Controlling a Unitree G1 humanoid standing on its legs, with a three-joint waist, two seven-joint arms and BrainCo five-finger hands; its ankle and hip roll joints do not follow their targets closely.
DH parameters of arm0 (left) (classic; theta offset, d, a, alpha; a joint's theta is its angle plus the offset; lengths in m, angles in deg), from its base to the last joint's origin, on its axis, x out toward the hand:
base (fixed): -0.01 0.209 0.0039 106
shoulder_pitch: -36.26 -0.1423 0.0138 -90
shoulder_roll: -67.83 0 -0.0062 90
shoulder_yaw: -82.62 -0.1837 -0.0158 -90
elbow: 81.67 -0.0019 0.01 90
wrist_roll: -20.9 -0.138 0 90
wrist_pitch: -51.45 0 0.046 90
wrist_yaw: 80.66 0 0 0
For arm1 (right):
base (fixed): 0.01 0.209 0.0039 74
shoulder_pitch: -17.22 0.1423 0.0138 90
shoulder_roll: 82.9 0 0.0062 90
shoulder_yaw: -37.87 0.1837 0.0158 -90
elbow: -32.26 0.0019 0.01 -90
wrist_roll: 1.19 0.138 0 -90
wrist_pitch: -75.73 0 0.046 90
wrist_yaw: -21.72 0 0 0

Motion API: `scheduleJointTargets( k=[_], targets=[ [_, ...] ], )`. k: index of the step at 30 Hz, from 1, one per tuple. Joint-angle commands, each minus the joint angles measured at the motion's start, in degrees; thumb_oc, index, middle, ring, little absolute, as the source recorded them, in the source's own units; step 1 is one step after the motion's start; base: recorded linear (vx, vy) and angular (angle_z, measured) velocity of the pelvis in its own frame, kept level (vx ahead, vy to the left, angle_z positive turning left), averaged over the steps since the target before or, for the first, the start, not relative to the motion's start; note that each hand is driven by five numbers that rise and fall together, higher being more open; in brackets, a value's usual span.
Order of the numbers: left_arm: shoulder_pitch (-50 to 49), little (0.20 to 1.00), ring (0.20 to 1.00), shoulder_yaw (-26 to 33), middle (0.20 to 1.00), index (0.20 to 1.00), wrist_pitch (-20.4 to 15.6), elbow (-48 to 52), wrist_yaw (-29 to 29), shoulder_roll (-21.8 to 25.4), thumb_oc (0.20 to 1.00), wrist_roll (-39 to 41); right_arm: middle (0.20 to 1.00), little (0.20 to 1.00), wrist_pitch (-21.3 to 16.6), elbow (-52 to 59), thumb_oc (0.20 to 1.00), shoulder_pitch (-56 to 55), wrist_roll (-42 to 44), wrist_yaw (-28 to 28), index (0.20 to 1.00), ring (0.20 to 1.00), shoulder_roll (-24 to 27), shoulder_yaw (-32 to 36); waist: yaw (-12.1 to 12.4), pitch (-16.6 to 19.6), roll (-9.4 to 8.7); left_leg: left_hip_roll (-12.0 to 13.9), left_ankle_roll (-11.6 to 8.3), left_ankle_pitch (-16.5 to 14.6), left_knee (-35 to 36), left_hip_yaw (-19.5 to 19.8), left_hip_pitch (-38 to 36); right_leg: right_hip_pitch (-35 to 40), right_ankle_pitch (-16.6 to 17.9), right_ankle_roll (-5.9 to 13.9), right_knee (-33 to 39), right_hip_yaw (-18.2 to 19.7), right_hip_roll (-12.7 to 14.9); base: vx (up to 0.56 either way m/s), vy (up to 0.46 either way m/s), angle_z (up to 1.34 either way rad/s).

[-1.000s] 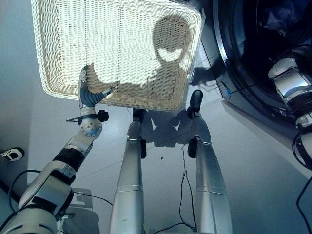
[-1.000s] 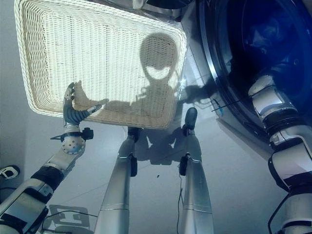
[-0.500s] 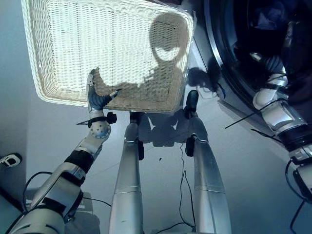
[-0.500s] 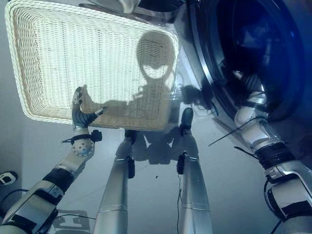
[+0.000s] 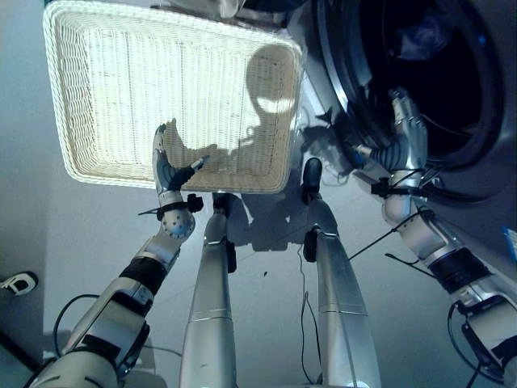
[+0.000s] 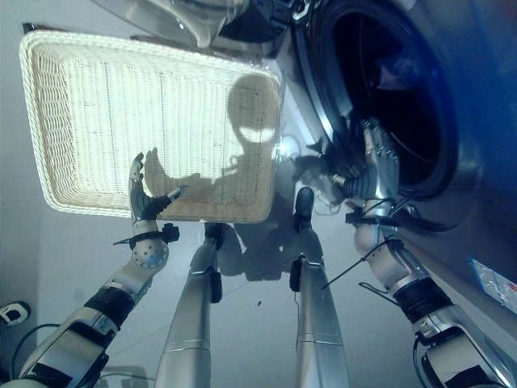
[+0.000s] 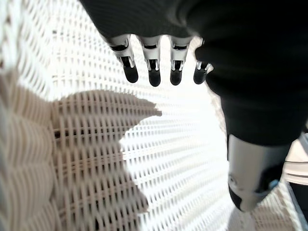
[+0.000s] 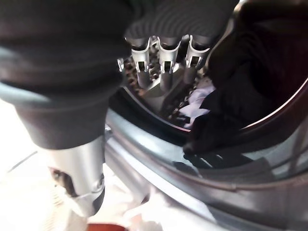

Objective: Put the clothes into the washing machine.

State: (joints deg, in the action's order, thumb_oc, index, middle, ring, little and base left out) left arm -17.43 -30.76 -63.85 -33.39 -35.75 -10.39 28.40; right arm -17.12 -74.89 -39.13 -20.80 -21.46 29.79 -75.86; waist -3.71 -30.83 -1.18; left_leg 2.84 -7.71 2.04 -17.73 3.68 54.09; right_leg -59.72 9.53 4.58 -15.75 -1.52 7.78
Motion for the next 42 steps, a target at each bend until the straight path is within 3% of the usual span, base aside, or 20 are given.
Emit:
scheduleJointTargets(
  k=[1,7,9,11,13,16,17,22,24,29,36,42],
  targets=[
    [-2.83,1.0,1.0,3.26,1.0,1.0,-0.67,1.12,-0.44,-0.93,1.0,-2.71,1.0,1.0,-4.74,4.04,1.0,-2.81,-0.8,5.16,1.0,1.0,0.16,-2.51,1.02,1.03,0.21,-6.25,6.56,0.62,3.82,-4.64,-6.67,7.0,-3.21,2.16,-1.44,-5.31,-7.55,-0.06,0.003,-0.04],
    [-7.01,1.0,1.0,3.3,1.0,1.0,-1.79,-0.67,-4.05,-1.3,1.0,-2.41,1.0,1.0,-8.63,1.38,1.0,-9.2,1.61,8.37,1.0,1.0,-1.02,-4.72,1.78,1.03,0.43,-5.47,6.11,0.7,7.11,-4.84,-16.07,15.44,-3.98,2.54,0.42,-5.78,-6.1,-0.05,-0.008,-0.03],
    [-10.43,1.0,1.0,2.98,1.0,1.0,-1.73,-2.0,-7.53,-1.37,1.0,-3.0,1.0,1.0,-10.29,-0.92,1.0,-12.95,6.02,10.25,1.0,1.0,-1.76,-4.78,2.49,1.03,0.84,-4.95,5.81,0.71,9.54,-4.88,-22.81,21.87,-4.86,2.73,1.75,-6.19,-5.38,-0.04,-0.018,0.03],
    [-10.97,1.0,1.0,2.95,1.0,1.0,-1.77,-2.17,-7.84,-1.46,1.0,-3.06,1.0,1.0,-10.42,-1.21,1.0,-13.45,6.6,10.62,1.0,1.0,-1.92,-4.66,2.56,1.03,0.92,-4.89,5.78,0.69,9.86,-4.85,-23.79,22.77,-4.99,2.76,1.91,-6.22,-5.29,0.0,0.0,0.0],
    [-15.73,1.0,1.0,3.09,1.0,1.0,-0.3,-4.26,-13.68,-2.18,1.0,-1.39,1.0,1.0,-10.8,-4.59,1.0,-18.61,12.86,15.54,1.0,1.0,-4.0,-3.7,3.01,1.03,1.2,-4.19,5.28,0.54,13.14,-4.94,-33.09,31.9,-6.22,3.12,3.83,-6.32,-4.49,0.0,0.017,0.04],
    [-19.58,1.0,1.0,3.53,1.0,1.0,1.91,-6.71,-20.08,-2.36,1.0,0.33,1.0,1.0,-8.31,-8.52,1.0,-22.76,20.37,24.2,1.0,1.0,-6.83,-2.0,3.0,1.98,1.11,-3.47,4.48,0.88,16.46,-5.36,-40.32,39.31,-6.65,3.26,6.4,-6.28,-3.81,0.08,0.013,0.02],
    [-23.5,1.0,1.0,4.78,1.0,1.0,3.34,-9.54,-26.65,-2.91,1.0,1.94,1.0,1.0,-7.12,-13.77,1.0,-26.54,21.45,30.09,1.0,1.0,-9.54,-0.38,2.94,5.93,1.01,-3.04,3.89,0.98,19.75,-5.95,-46.07,45.7,-6.63,3.41,9.81,-6.5,-3.31,0.16,0.003,0.02],
    [-28.61,1.0,1.0,8.52,1.0,1.0,8.19,-13.55,-36.5,-5.06,1.0,6.91,1.0,1.0,-5.13,-22.43,1.0,-30.47,21.92,33.83,1.0,1.0,-12.9,1.71,3.03,11.96,0.82,-2.73,3.58,1.07,22.07,-6.76,-51.59,52.3,-6.01,3.56,13.52,-6.63,-3.0,0.13,-0.007,0.12],
    [-31.34,1.0,1.0,10.47,1.0,1.0,11.08,-17.16,-41.22,-6.26,1.0,8.61,1.0,1.0,-3.82,-31.1,1.0,-32.08,22.43,35.06,1.0,1.0,-15.85,4.04,3.13,16.64,0.95,-2.33,3.53,0.53,22.73,-7.85,-54.81,56.87,-5.64,3.58,16.05,-6.6,-2.88,0.24,0.026,0.15],
    [-34.09,1.0,1.0,12.0,1.0,1.0,12.79,-24.04,-49.03,-7.94,1.0,5.54,1.0,1.0,0.15,-45.27,1.0,-32.93,28.45,37.53,1.0,1.0,-20.27,9.4,3.49,22.1,1.8,-2.3,3.87,-1.3,22.73,-9.26,-58.82,62.03,-5.8,3.33,18.82,-6.43,-2.68,0.14,0.063,0.08],
    [-35.69,1.0,1.0,13.69,1.0,1.0,17.74,-28.52,-52.49,-9.26,1.0,2.84,1.0,1.0,6.78,-57.74,1.0,-32.9,31.12,40.24,1.0,1.0,-21.91,15.95,3.64,25.46,2.63,-2.2,4.48,-2.96,22.73,-11.12,-62.28,65.58,-6.45,2.87,20.16,-5.61,-2.58,0.08,0.07,-0.01],
    [-36.08,1.0,1.0,13.7,1.0,1.0,20.84,-29.83,-52.9,-9.85,1.0,0.93,1.0,1.0,7.71,-61.2,1.0,-32.72,30.38,42.05,1.0,1.0,-21.87,17.61,4.25,26.94,2.45,-1.91,4.77,-3.69,22.73,-11.42,-63.65,66.74,-7.02,2.65,20.19,-5.31,-2.4,0.04,0.007,-0.07]
  ],
)
